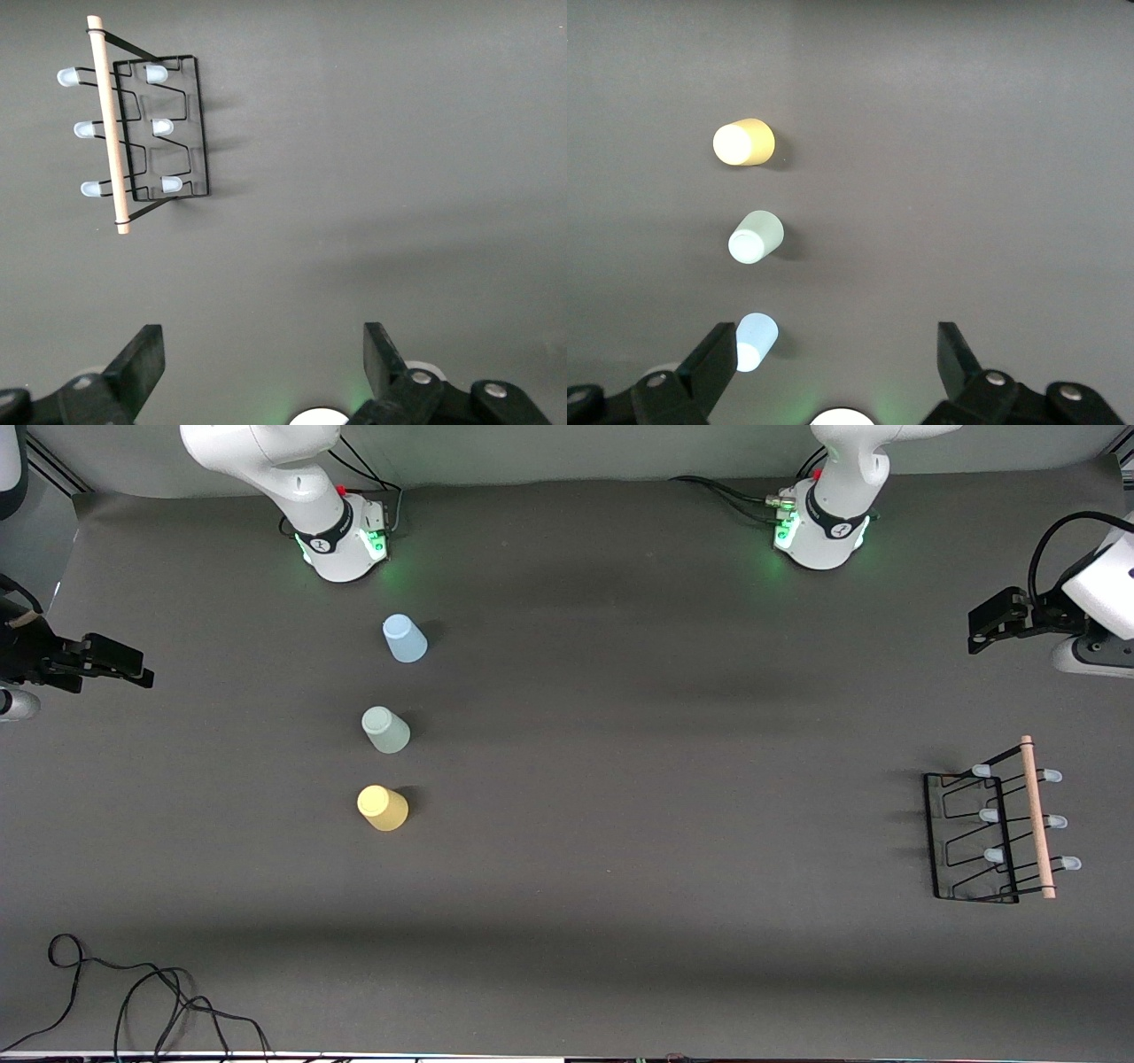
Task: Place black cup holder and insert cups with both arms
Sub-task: 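Lower the left gripper over the black wire cup holder's wooden rod, then grasp the wooden rod with the left gripper and lift the holder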
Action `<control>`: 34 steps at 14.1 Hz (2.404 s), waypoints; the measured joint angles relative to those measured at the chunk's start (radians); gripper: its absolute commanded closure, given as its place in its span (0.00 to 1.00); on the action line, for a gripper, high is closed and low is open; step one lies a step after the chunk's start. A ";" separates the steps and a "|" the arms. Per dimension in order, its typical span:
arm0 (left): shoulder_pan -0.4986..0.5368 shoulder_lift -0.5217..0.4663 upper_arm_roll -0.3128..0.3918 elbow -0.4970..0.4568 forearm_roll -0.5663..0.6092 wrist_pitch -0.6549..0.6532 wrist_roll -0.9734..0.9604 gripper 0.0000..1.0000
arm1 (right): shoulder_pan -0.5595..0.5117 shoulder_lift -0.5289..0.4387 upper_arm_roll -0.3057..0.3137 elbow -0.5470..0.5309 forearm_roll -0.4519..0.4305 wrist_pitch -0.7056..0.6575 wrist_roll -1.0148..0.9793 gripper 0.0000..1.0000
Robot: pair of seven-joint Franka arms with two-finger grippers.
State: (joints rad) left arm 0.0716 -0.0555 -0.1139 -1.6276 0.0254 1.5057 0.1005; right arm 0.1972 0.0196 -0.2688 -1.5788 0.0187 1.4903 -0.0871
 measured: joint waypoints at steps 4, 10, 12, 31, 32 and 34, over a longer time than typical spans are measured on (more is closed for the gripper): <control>0.000 0.001 -0.003 0.000 0.000 0.000 -0.009 0.00 | 0.000 0.000 0.000 0.000 0.000 0.000 0.000 0.00; 0.002 0.021 0.002 -0.039 0.010 0.048 -0.012 0.00 | -0.001 0.000 0.000 0.000 0.000 0.000 0.000 0.00; 0.021 0.041 0.005 -0.104 0.047 0.137 -0.012 0.00 | -0.001 0.000 0.000 0.000 0.000 0.000 0.000 0.00; 0.324 0.335 0.014 -0.345 0.066 0.713 0.392 0.90 | -0.002 0.000 0.001 0.000 0.000 -0.002 0.000 0.00; 0.326 0.335 0.014 -0.343 0.067 0.713 0.393 1.00 | -0.002 0.000 0.001 0.000 0.000 -0.002 0.000 0.00; 0.327 0.336 0.013 -0.343 0.067 0.708 0.395 1.00 | -0.002 0.000 0.001 0.000 0.000 -0.002 0.000 0.00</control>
State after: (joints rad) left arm 0.3987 0.2801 -0.1011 -1.9711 0.0922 2.2135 0.4957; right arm 0.1951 0.0195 -0.2678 -1.5788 0.0187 1.4885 -0.0871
